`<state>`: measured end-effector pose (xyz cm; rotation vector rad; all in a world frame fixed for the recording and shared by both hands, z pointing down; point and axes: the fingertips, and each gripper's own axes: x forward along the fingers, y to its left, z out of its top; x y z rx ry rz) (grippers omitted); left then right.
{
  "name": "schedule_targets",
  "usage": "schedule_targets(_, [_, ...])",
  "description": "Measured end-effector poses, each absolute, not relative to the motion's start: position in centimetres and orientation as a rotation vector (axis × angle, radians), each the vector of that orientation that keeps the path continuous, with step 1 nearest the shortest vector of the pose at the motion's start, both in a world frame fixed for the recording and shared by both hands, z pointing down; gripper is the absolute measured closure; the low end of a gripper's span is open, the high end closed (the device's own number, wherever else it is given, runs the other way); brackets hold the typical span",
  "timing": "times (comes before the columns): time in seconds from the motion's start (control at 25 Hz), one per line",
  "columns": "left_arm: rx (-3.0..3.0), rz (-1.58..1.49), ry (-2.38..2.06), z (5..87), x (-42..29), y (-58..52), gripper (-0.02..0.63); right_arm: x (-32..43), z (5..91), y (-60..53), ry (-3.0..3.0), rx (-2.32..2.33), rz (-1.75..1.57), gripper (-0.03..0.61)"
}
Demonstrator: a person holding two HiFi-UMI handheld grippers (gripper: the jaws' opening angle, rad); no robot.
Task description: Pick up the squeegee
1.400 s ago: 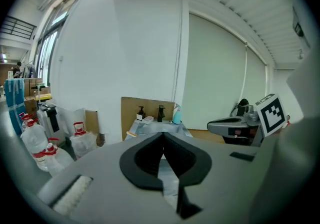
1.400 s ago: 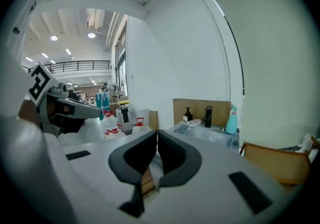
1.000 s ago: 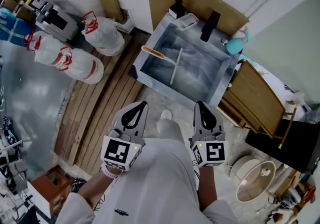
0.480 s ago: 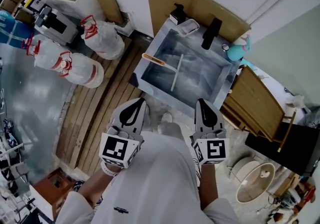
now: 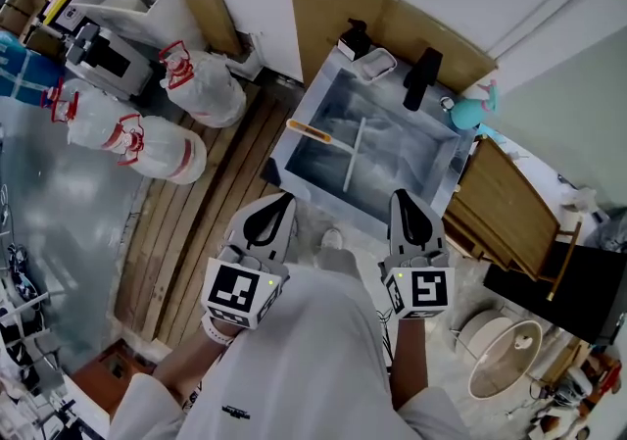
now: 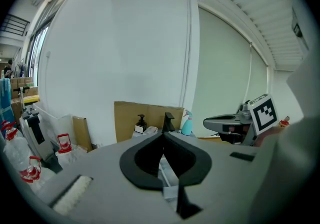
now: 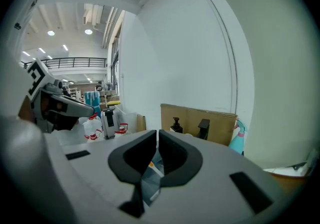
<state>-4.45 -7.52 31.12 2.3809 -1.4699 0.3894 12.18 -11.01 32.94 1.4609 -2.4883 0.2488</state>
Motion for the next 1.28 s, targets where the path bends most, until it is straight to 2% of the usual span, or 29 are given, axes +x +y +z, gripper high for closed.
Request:
schedule_targets(0.48, [2.314, 0.406, -1.437, 34.2, -6.0, -11.1, 0.609, 7.5, 35.8, -15.3, -2.514, 1.250, 0.250, 0.568])
schedule_targets(0.56, [2.304, 0.417, -1.431, 35.0, -6.1, -11.6, 0.608, 6.9, 37.0, -16.1, -2.508, 1.205, 0.261, 0.545])
schedule_targets(0.6, [2.297, 0.424, -1.427, 35.6, -6.1, -11.9, 0.609, 6.6, 37.7, -16.4, -2.505, 1.182, 0.267, 0.507])
schedule_targets(0.64, [2.288, 0.430, -1.423, 36.1, -6.1, -12.2, 0.609, 6.4, 38.3, -16.8, -2.502, 1.160, 0.272, 0.495])
schedule_targets(0.96, [2.239, 0.460, -1.409, 39.8, -6.3, -15.1, 0.609, 4.5, 42.9, -19.5, -2.508, 0.975, 0.269, 0.479])
schedule_targets(1.28, [2.236, 0.537, -1.348, 43.8, -6.1, -16.4, 0.609, 1.2, 46.9, -21.3, -2.496, 0.715, 0.215, 0.404])
